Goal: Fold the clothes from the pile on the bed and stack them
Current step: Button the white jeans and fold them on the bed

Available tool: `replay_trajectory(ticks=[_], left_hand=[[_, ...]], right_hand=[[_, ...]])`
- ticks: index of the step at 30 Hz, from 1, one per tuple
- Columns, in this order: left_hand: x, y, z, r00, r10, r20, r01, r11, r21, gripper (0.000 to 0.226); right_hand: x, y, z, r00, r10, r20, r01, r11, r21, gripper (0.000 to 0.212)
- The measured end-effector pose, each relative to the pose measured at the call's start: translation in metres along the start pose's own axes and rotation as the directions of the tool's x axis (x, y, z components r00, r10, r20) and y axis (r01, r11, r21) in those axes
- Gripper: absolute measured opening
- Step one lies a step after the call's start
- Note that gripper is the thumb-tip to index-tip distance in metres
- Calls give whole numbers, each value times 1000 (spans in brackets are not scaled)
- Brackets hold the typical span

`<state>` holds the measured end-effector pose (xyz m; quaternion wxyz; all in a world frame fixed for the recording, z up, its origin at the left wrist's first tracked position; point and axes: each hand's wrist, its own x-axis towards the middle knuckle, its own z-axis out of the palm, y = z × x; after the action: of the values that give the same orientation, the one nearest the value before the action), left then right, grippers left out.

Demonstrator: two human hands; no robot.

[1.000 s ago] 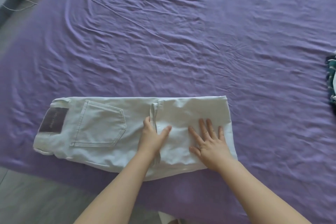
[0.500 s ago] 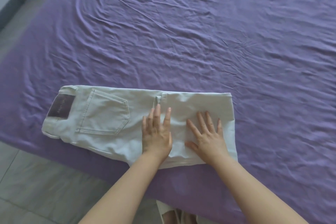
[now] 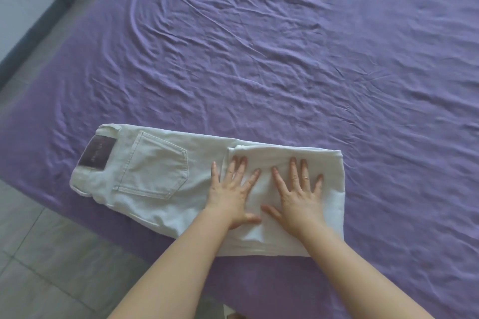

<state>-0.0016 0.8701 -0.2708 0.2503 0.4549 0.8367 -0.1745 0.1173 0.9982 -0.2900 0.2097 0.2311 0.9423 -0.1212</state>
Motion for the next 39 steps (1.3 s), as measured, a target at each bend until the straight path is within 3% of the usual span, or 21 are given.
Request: replay_trajectory(ticks=[6,11,17,21,25,28,32,34,37,39], left_hand=[[-25,-52,15,989,-137,64,142,986,-88,100],[-42,-122,31,978,-207,-24,204,976,-74,68],[-57,-206,29,916,-375,-145,347,920,-184,68],[-67,-254,27,792,-601,-111,518,756,-399,70],[-72,-292,37,741,-670,45,522,533,-666,72],[-69,-310,42,755,-612,234,514,331,-791,66],[-68,-320,45,774,-591,229,521,388,-761,59],[-67,-326,47,770,-592,237,507,343,-791,58],[-63,-333,47,798,-521,302,423,129,-897,50],[-65,-332,41,830,-462,313,358,11,-934,41]], right_hand=[[-4,-78,3,987,-164,-4,164,986,44,61],[6,-120,-5,975,-206,-85,203,978,-38,65],[11,-142,5,989,-124,-77,119,990,-72,65],[12,-205,-20,989,-146,-37,147,989,0,66],[29,-288,-39,973,-225,-61,228,971,67,58],[52,-330,-35,952,-286,-108,301,938,171,62],[77,-358,-23,969,-236,-72,246,952,184,60],[82,-363,-16,974,-221,-50,226,960,168,60],[82,-363,-8,978,-207,-37,210,968,137,61],[80,-361,-13,980,-193,-50,199,956,216,59]])
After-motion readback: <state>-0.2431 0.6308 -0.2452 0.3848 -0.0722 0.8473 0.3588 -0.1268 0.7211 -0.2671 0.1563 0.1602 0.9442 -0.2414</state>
